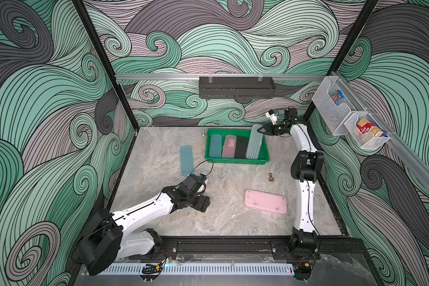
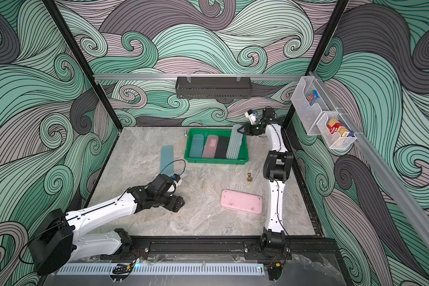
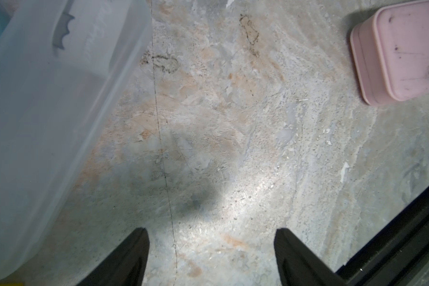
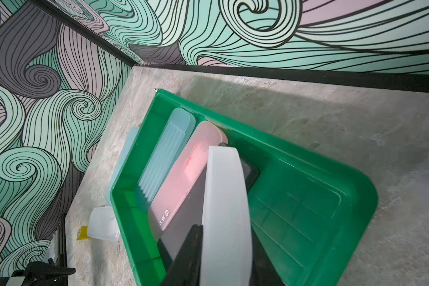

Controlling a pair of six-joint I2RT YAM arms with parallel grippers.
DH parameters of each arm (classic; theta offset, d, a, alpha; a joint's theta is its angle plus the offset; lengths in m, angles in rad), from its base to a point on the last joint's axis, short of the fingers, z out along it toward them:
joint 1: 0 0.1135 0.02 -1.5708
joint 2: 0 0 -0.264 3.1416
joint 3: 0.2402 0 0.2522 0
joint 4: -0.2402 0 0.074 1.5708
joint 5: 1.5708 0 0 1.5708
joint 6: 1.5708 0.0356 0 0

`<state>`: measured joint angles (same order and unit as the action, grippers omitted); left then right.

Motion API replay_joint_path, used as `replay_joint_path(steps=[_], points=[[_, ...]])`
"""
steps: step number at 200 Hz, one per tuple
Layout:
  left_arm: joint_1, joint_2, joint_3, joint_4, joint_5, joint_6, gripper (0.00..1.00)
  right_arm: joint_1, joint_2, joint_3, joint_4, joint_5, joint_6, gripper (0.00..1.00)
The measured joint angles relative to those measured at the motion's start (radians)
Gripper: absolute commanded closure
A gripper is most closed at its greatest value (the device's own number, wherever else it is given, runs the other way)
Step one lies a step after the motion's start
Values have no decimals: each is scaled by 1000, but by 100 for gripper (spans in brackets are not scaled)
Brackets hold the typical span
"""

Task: Put the pencil case into the storage box
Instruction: Place the pencil case at the storage box.

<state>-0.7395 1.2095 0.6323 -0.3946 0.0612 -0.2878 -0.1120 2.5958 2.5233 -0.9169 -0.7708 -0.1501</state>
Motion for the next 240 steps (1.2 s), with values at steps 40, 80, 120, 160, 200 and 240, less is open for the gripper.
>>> replay_joint_path(steps=[40,80,120,160,200,240], points=[[0,0,0,0,0,1,17,28,0,-50,-10,151,-55,38],[0,1,0,0,0,3,17,47,-26,-63,-13,211,-53,1],[0,6,0,0,0,4,17,91,-91,-102,-13,294,-53,1],[0,6,0,0,-9,2,16,173,-282,-304,50,355,-21,1],[17,-25,0,0,-64,-32,1,202,-668,-803,270,425,116,1],[44,-89,55,-49,-192,-107,1,239,-990,-1239,424,542,223,1]])
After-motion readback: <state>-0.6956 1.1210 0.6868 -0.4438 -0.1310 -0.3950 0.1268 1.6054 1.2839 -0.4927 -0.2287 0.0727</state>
